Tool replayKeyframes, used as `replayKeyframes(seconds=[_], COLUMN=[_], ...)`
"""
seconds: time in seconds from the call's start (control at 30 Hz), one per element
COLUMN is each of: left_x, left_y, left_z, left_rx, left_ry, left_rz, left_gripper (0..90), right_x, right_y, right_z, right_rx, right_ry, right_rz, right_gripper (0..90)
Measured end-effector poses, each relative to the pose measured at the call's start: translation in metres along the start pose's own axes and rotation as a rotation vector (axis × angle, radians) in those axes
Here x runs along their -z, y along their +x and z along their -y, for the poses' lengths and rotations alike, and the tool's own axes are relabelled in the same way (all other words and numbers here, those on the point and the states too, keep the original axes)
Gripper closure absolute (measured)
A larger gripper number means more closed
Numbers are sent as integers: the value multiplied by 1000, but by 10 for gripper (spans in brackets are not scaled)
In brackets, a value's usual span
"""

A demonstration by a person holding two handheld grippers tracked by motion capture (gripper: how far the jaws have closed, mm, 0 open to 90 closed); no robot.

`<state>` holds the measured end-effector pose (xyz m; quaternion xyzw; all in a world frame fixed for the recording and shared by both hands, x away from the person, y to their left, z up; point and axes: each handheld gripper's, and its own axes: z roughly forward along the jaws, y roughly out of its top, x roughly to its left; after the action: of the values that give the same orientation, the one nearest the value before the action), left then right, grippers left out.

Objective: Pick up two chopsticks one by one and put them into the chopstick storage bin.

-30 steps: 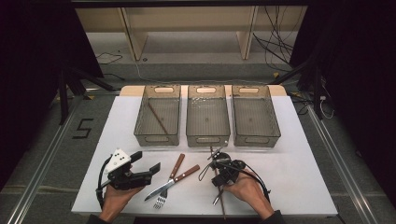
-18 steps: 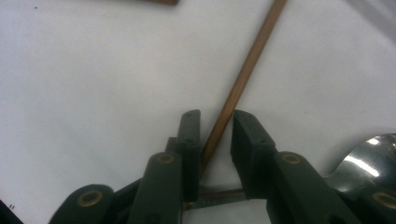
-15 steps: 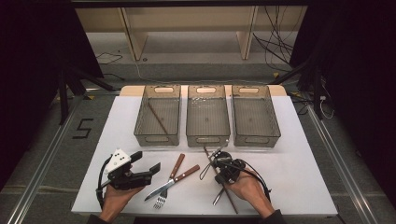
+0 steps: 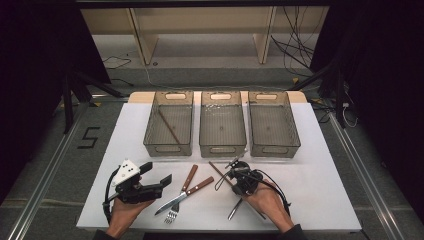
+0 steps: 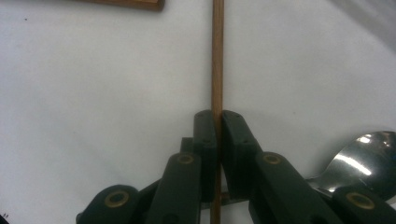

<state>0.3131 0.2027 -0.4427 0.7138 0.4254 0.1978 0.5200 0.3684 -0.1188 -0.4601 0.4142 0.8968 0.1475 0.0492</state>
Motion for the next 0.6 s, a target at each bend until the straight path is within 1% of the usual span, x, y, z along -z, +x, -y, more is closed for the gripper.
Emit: replayKeyframes(seconds=[0.1, 0.2, 0.3, 0.47, 0.6], left_x=[0, 0, 0, 0, 0], left_y=[0, 0, 0, 0, 0], left_z=[0, 0, 0, 0, 0], left_rx=[0, 0, 2, 5, 5], left_ry=[2, 2, 1, 2, 1], left_rz=[0, -1, -1, -3, -2], left_gripper=[151, 151, 151, 151, 151], right_x=[0, 1, 5, 16, 29], right_y=[0, 0, -1, -4, -6], right_z=[0, 1, 1, 0, -4], right_rx=[-7, 2, 12, 15, 9], right_ry=[-1, -2, -15, -57, -108], right_rz=[-3, -9, -16, -36, -59], right_gripper=[857, 858, 859, 859, 860])
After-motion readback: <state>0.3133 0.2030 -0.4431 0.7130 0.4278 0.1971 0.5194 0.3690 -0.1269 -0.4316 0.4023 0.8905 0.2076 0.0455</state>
